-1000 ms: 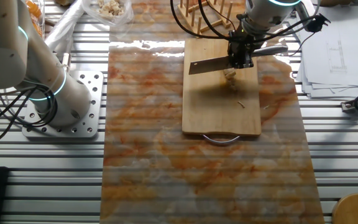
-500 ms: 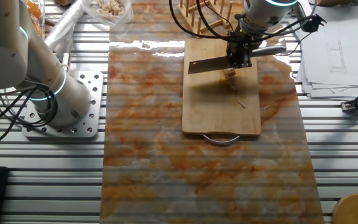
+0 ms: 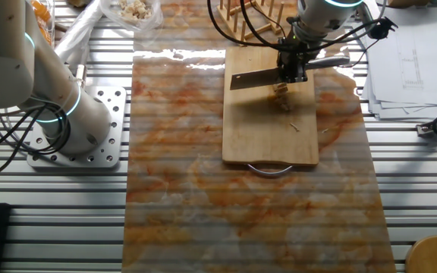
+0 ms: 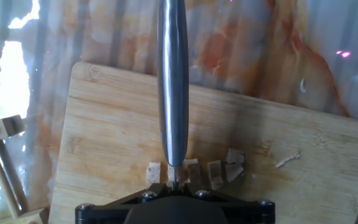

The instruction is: Slice the lotus root

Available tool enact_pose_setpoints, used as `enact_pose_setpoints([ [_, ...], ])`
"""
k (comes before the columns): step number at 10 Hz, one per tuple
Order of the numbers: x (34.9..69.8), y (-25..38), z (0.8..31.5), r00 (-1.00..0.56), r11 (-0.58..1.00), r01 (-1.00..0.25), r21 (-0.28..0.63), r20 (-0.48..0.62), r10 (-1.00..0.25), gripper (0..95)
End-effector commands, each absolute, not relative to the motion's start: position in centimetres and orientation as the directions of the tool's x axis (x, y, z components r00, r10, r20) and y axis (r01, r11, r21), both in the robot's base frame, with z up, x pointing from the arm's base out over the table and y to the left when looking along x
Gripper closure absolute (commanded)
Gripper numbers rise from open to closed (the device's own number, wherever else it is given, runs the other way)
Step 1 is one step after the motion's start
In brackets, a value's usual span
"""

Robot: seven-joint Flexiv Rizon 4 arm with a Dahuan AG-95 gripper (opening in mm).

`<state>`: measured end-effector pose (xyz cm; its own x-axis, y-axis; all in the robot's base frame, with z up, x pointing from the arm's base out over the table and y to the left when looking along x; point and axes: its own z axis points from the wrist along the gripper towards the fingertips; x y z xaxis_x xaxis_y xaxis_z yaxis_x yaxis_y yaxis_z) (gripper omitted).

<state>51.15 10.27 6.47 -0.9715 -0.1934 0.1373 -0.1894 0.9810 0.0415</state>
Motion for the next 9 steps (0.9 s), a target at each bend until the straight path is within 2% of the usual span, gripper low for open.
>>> enact_pose_setpoints([
  [1, 51.2, 10.2, 6.4, -0.972, 0.982, -0.186, 0.041, 0.137, -0.189, 95.0],
  [9, 51.3, 10.4, 5.4, -0.977, 0.986, -0.160, 0.045, 0.138, -0.164, 95.0],
])
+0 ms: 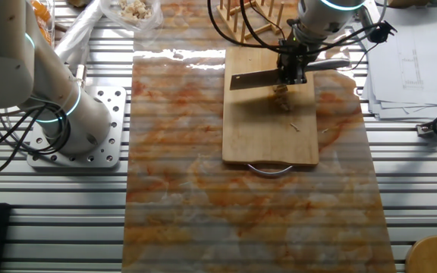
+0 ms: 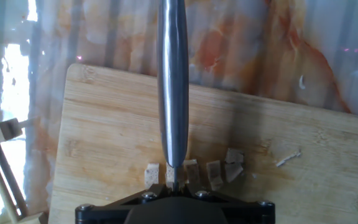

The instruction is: Slice the lotus root

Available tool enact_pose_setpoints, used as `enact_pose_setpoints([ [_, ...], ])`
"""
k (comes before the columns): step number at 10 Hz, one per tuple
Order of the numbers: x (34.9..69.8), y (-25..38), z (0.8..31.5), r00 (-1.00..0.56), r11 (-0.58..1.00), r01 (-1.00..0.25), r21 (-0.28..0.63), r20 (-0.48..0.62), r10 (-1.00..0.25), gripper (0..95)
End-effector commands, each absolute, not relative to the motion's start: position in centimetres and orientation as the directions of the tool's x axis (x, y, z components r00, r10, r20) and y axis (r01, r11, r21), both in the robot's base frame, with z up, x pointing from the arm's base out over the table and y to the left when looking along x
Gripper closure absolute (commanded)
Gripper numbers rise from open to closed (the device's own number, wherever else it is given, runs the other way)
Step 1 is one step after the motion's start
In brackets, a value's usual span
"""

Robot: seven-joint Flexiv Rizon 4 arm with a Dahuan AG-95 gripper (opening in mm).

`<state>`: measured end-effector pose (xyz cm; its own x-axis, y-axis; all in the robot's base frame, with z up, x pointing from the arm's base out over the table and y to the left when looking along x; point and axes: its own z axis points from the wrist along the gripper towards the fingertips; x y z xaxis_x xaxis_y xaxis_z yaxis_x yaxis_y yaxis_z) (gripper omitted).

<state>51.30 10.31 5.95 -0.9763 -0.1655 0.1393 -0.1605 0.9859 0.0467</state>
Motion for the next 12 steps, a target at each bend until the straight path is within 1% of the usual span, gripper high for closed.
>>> enact_pose_setpoints([
  [1, 51.2, 10.6, 4.8, -0.978, 0.987, -0.158, 0.039, 0.133, -0.162, 95.0],
  [5, 50.8, 10.5, 2.5, -0.981, 0.986, -0.165, 0.025, 0.102, -0.167, 95.0],
  [8, 50.6, 10.7, 3.6, -0.979, 0.985, -0.174, 0.023, 0.100, -0.175, 95.0],
  [10, 50.6, 11.0, 5.7, -0.978, 0.985, -0.173, 0.022, 0.114, -0.174, 95.0],
  [12, 50.6, 11.1, 6.0, -0.978, 0.985, -0.173, 0.024, 0.117, -0.175, 95.0],
])
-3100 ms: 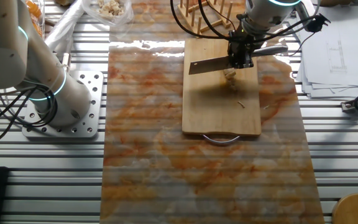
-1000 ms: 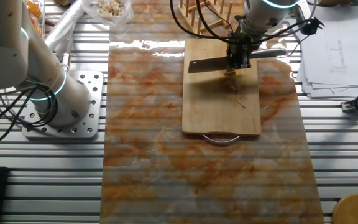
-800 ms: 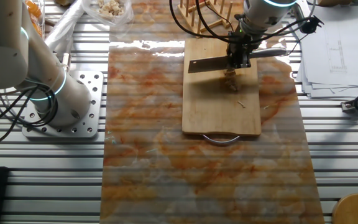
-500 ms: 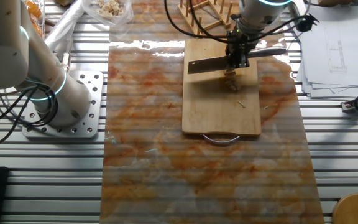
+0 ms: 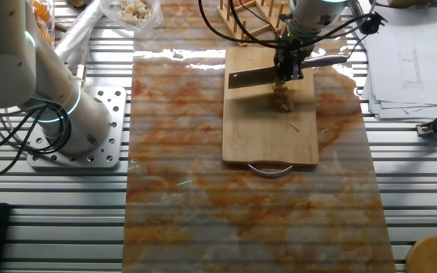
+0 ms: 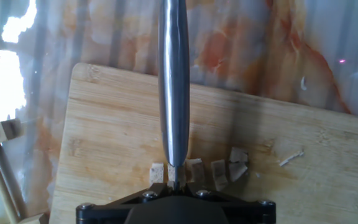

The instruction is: Slice the lotus root

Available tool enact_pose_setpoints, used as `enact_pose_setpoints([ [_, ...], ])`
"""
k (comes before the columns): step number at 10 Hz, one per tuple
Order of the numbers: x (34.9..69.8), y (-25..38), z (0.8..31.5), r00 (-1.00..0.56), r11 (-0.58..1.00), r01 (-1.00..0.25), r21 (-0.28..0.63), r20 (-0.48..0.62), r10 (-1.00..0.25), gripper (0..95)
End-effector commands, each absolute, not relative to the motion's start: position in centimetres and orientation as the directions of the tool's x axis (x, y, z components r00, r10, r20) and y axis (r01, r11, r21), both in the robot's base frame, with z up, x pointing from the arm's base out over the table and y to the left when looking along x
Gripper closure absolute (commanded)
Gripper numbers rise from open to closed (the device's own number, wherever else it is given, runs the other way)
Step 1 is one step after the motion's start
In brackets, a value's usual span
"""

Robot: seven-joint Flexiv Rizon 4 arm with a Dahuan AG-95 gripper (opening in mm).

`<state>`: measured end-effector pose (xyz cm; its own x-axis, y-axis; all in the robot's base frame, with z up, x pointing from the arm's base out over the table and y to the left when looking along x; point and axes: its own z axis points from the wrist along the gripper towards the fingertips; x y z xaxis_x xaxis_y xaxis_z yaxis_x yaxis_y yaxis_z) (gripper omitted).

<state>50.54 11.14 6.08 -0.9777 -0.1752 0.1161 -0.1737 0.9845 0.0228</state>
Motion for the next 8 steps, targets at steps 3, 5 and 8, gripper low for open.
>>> enact_pose_setpoints([
  [3, 50.6, 11.0, 5.8, -0.977, 0.985, -0.173, 0.021, 0.120, -0.174, 95.0],
  [5, 50.7, 10.9, 5.4, -0.978, 0.985, -0.170, 0.022, 0.118, -0.172, 95.0],
  [8, 51.0, 11.1, 0.5, -0.984, 0.987, -0.161, 0.015, 0.075, -0.162, 95.0],
])
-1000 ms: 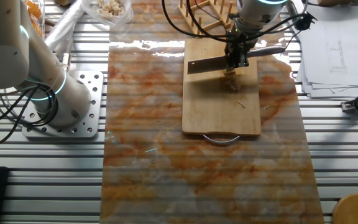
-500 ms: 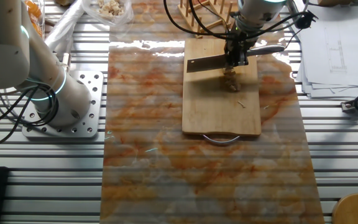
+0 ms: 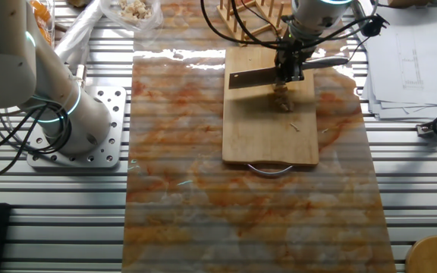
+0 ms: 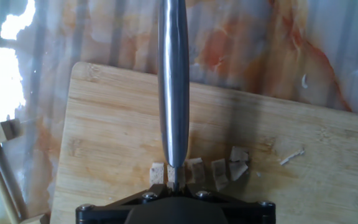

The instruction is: Slice the lotus root

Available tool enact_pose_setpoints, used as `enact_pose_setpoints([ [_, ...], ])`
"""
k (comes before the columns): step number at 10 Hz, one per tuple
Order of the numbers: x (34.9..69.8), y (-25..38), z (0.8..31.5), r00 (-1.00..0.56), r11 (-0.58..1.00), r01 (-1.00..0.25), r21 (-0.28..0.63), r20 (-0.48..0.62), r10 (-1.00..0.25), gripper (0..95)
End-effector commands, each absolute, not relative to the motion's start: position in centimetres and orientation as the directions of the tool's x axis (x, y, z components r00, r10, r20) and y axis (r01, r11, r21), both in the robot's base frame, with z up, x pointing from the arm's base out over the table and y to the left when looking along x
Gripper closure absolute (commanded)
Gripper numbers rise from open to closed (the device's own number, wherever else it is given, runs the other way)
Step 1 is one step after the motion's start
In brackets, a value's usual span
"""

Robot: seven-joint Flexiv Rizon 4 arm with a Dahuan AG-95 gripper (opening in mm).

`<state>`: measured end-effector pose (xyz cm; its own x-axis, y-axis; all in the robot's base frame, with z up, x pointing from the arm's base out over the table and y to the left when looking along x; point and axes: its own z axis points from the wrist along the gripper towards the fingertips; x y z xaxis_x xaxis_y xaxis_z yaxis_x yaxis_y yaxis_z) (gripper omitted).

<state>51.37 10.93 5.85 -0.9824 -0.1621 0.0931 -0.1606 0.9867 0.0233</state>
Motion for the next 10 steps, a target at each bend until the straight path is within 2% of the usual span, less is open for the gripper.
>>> enact_pose_setpoints([
  [1, 50.8, 11.1, 1.6, -0.981, 0.986, -0.169, 0.018, 0.092, -0.170, 95.0],
  [3, 50.4, 11.1, 3.9, -0.976, 0.983, -0.185, 0.018, 0.111, -0.186, 95.0],
  [7, 50.3, 11.2, 4.5, -0.975, 0.982, -0.191, 0.009, 0.112, -0.191, 95.0],
  [9, 50.3, 11.2, 4.2, -0.976, 0.982, -0.187, 0.013, 0.111, -0.187, 95.0],
  [10, 50.9, 11.4, 2.0, -0.978, 0.984, -0.179, 0.014, 0.102, -0.180, 95.0],
])
